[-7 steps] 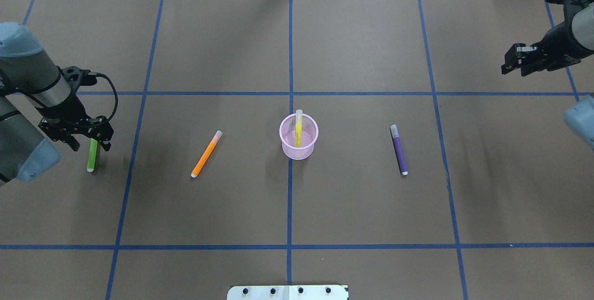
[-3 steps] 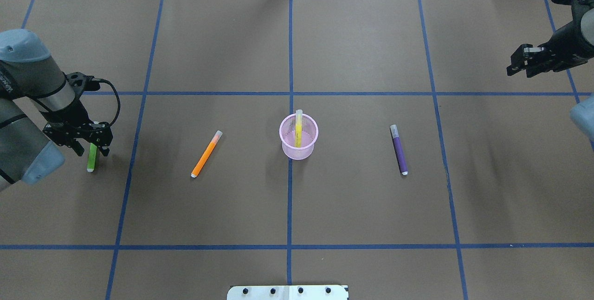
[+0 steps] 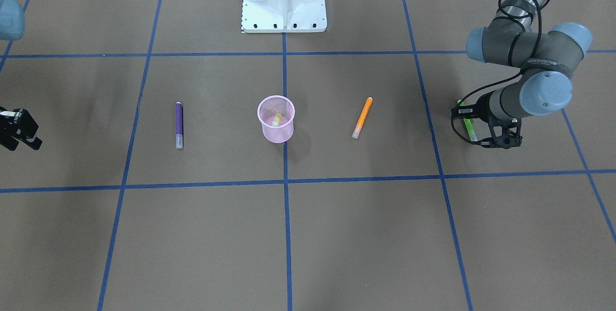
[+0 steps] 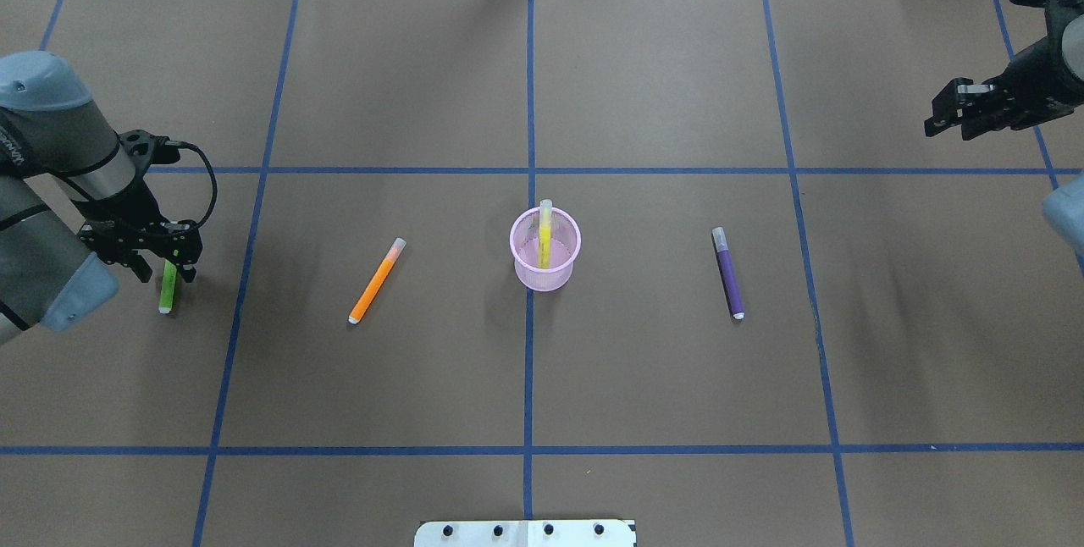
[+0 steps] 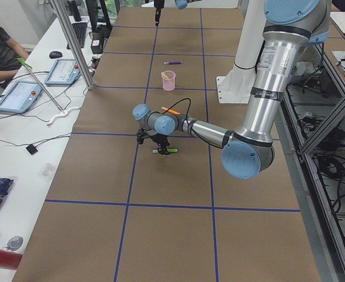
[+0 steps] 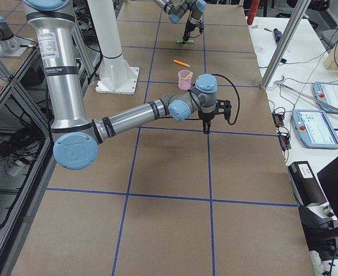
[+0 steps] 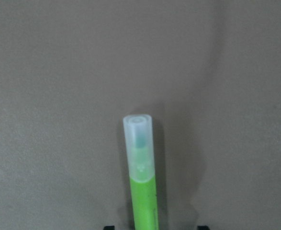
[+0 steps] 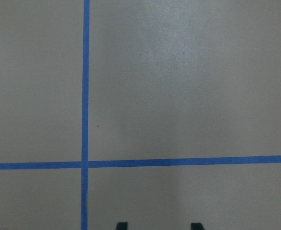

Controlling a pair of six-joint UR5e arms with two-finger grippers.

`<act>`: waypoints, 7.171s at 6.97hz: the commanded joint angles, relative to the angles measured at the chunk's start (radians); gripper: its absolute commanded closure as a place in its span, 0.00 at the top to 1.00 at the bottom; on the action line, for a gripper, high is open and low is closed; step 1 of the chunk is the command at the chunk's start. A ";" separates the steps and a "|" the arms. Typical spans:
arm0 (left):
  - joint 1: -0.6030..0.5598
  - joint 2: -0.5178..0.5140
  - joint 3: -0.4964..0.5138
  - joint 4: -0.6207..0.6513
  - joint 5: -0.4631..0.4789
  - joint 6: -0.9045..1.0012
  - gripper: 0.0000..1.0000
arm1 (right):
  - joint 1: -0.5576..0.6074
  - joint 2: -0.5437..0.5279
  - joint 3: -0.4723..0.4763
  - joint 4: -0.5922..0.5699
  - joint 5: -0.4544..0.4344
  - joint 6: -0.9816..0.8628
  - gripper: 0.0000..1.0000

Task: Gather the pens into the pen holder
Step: 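Lower the left gripper and grasp the green marker, then carry the green marker to the pink cup and drop it in, then raise the left gripper away while the right gripper moves to the purple marker, then lower the right gripper and grasp the purple marker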

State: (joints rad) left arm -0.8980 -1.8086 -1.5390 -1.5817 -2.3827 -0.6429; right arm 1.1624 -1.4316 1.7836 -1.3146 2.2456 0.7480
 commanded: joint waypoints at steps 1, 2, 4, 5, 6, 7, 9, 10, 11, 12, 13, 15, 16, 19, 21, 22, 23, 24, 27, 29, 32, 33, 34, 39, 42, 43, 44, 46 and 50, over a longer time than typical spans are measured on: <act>-0.010 -0.006 0.007 0.000 0.000 0.000 0.58 | 0.000 -0.001 0.002 0.000 0.000 0.001 0.55; -0.010 -0.015 0.020 -0.001 0.000 0.000 0.57 | 0.000 -0.001 0.002 0.000 0.000 0.001 0.55; -0.010 -0.017 0.025 0.000 0.002 0.006 0.53 | 0.000 -0.001 0.002 0.000 -0.001 0.001 0.55; -0.012 -0.023 0.031 0.000 0.014 0.006 0.47 | 0.000 -0.001 0.000 0.000 -0.001 0.001 0.55; -0.013 -0.023 0.036 -0.004 0.014 0.006 0.43 | -0.001 -0.001 0.002 0.000 -0.001 0.001 0.55; -0.015 -0.023 0.036 -0.001 0.014 0.006 0.21 | 0.000 -0.001 0.002 0.000 0.000 0.001 0.55; -0.025 -0.031 0.036 0.000 0.013 0.005 0.00 | 0.000 -0.001 0.003 0.002 0.000 0.001 0.55; -0.032 -0.041 0.033 0.000 0.010 0.005 0.00 | 0.000 -0.001 0.003 0.002 0.000 0.001 0.56; -0.050 -0.060 0.021 0.005 0.001 0.002 0.00 | 0.000 -0.001 0.002 0.002 0.000 0.001 0.56; -0.061 -0.083 -0.037 0.043 -0.018 0.002 0.00 | 0.009 0.000 -0.001 0.000 0.002 -0.009 0.56; -0.059 -0.112 -0.112 0.040 -0.012 0.003 0.00 | 0.017 0.000 -0.006 0.000 0.002 -0.013 0.56; 0.002 -0.196 -0.288 0.035 0.145 -0.062 0.00 | 0.017 -0.001 -0.006 0.000 0.002 -0.010 0.56; 0.102 -0.245 -0.374 0.034 0.327 -0.093 0.00 | 0.017 -0.001 -0.007 0.000 0.002 -0.007 0.56; 0.299 -0.436 -0.392 0.037 0.625 -0.236 0.00 | 0.016 -0.001 -0.006 0.000 0.002 0.002 0.56; 0.422 -0.486 -0.377 0.031 0.843 -0.236 0.00 | 0.016 -0.001 -0.004 0.000 0.011 0.002 0.56; 0.427 -0.501 -0.327 -0.050 0.850 -0.233 0.00 | 0.016 -0.001 -0.003 0.000 0.017 0.002 0.57; 0.433 -0.553 -0.223 -0.126 0.876 -0.234 0.00 | 0.016 -0.001 -0.004 0.000 0.019 0.002 0.57; 0.473 -0.583 -0.170 -0.135 0.957 -0.231 0.00 | 0.014 0.000 -0.006 0.000 0.019 0.002 0.57; 0.504 -0.584 -0.127 -0.190 0.985 -0.234 0.00 | 0.014 0.002 -0.009 0.000 0.019 0.002 0.57; 0.504 -0.584 -0.112 -0.199 0.987 -0.233 0.99 | 0.013 0.003 -0.010 0.000 0.019 0.002 0.61; 0.431 -0.525 -0.229 -0.207 0.978 -0.244 0.98 | -0.074 0.046 -0.006 0.002 0.012 0.096 0.89; 0.369 -0.461 -0.265 -0.204 0.921 -0.245 0.97 | -0.131 0.084 0.002 0.003 0.000 0.185 0.93; 0.255 -0.399 -0.274 -0.204 0.740 -0.245 0.97 | -0.204 0.135 0.002 0.003 -0.051 0.261 0.97; 0.011 -0.207 -0.305 -0.207 0.488 -0.113 0.94 | -0.345 0.216 -0.027 -0.108 -0.048 0.263 0.81; 0.017 -0.209 -0.294 -0.207 0.490 -0.127 0.96 | -0.362 0.305 -0.084 -0.331 -0.015 0.025 0.80; 0.016 -0.207 -0.296 -0.207 0.491 -0.133 0.99 | -0.368 0.335 -0.149 -0.330 -0.003 0.014 0.80; 0.017 -0.206 -0.296 -0.208 0.493 -0.147 0.99 | -0.388 0.339 -0.183 -0.324 -0.006 0.005 0.80; 0.019 -0.202 -0.300 -0.208 0.493 -0.149 0.99 | -0.395 0.358 -0.231 -0.322 -0.009 -0.015 0.81; 0.021 -0.201 -0.299 -0.210 0.494 -0.147 0.99 | -0.438 0.362 -0.236 -0.319 -0.014 -0.007 0.77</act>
State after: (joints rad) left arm -0.8777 -2.0106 -1.8385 -1.7916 -1.8884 -0.7896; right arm 0.7445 -1.0698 1.5487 -1.6351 2.2334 0.7387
